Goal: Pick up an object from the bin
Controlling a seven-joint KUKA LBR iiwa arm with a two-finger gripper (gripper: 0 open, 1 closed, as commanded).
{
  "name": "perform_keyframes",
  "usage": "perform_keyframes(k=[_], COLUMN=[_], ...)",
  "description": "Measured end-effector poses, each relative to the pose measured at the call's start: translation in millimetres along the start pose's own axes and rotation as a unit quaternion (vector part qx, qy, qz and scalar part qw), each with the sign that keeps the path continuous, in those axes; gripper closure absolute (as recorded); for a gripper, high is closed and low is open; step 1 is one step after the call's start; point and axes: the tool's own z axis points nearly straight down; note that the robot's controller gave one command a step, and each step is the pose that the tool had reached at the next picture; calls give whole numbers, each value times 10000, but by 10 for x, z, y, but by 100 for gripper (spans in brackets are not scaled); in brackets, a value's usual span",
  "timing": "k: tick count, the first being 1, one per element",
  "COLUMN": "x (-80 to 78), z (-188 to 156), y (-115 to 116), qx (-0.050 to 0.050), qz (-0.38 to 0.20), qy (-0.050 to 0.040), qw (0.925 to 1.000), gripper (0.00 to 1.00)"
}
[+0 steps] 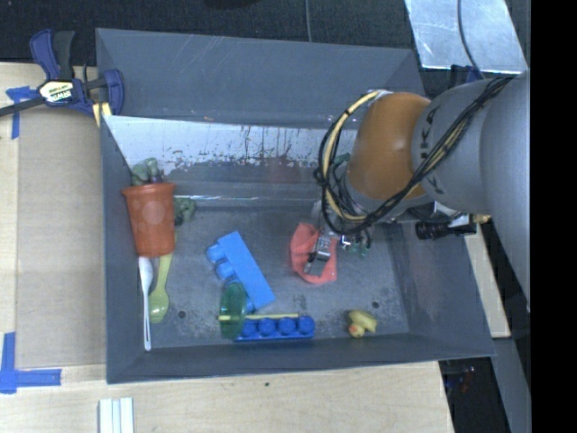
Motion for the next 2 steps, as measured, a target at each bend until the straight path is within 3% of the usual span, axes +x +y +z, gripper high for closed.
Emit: perform_keyframes(k=[1,2], x=[292,292], z=[123,121], y=[112,112], qx=[-8,-8], qz=[-647,-647], qy=[-33,-33], qw=[9979,9979], gripper=[100,100])
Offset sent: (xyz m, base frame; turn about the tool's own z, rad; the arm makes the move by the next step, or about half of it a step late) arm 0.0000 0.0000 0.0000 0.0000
